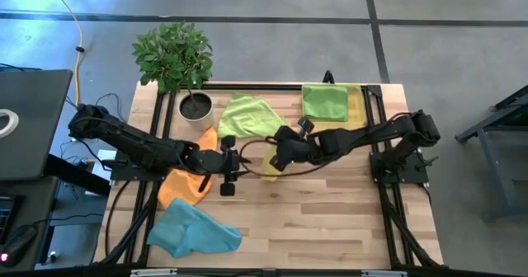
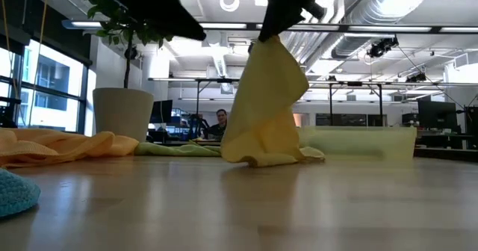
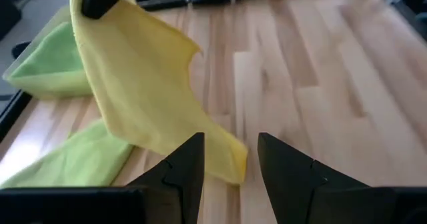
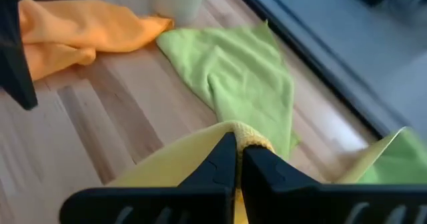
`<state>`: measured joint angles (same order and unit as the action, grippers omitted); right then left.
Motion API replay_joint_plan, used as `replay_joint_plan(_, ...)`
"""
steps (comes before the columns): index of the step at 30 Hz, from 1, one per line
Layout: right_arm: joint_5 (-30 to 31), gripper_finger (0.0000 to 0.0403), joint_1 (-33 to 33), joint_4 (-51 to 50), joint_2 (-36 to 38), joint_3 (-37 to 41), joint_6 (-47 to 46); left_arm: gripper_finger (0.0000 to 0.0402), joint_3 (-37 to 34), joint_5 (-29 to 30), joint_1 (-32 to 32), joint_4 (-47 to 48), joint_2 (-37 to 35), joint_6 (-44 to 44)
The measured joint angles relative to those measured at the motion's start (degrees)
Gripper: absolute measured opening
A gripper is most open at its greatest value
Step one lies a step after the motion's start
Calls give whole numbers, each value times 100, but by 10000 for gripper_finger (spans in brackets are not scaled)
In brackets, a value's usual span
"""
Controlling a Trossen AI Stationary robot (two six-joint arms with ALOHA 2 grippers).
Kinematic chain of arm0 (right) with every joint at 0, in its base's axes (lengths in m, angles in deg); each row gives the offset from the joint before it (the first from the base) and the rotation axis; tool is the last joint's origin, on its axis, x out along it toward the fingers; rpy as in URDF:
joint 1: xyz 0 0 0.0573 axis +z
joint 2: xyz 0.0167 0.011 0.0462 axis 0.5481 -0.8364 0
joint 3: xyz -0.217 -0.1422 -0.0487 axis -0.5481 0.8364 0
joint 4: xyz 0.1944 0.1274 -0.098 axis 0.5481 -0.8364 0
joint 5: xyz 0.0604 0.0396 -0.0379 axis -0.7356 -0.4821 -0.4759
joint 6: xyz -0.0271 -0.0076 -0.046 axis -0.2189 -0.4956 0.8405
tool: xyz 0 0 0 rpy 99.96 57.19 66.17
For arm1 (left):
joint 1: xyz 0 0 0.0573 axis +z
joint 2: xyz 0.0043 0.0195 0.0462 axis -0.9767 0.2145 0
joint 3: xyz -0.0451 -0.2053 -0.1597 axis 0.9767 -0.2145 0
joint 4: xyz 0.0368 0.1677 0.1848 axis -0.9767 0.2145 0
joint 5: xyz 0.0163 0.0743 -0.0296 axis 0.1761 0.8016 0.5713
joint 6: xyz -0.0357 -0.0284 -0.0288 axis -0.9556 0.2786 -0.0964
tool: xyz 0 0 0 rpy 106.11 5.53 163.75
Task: Fold microfiber towels
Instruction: Fold the yellow microfiber towel
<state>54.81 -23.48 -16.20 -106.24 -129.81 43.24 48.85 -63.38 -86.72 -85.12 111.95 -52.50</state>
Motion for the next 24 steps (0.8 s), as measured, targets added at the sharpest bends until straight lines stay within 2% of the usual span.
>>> replay_joint_plan(9,-653,0,-317,138,-284,-2,-294,129,-2,425,7,116,733,-149)
replay_joint_plan(13,-651,0,-315,318,-672,-2,-264,129,-4,607,9,217,844,-246)
replay_joint_plan(19,-724,0,-345,852,-1283,-2,46,129,-1,406,-13,531,793,-591)
replay_joint_plan(24,-1237,3,-512,1440,-1508,-2,488,129,0,315,-96,922,789,-811)
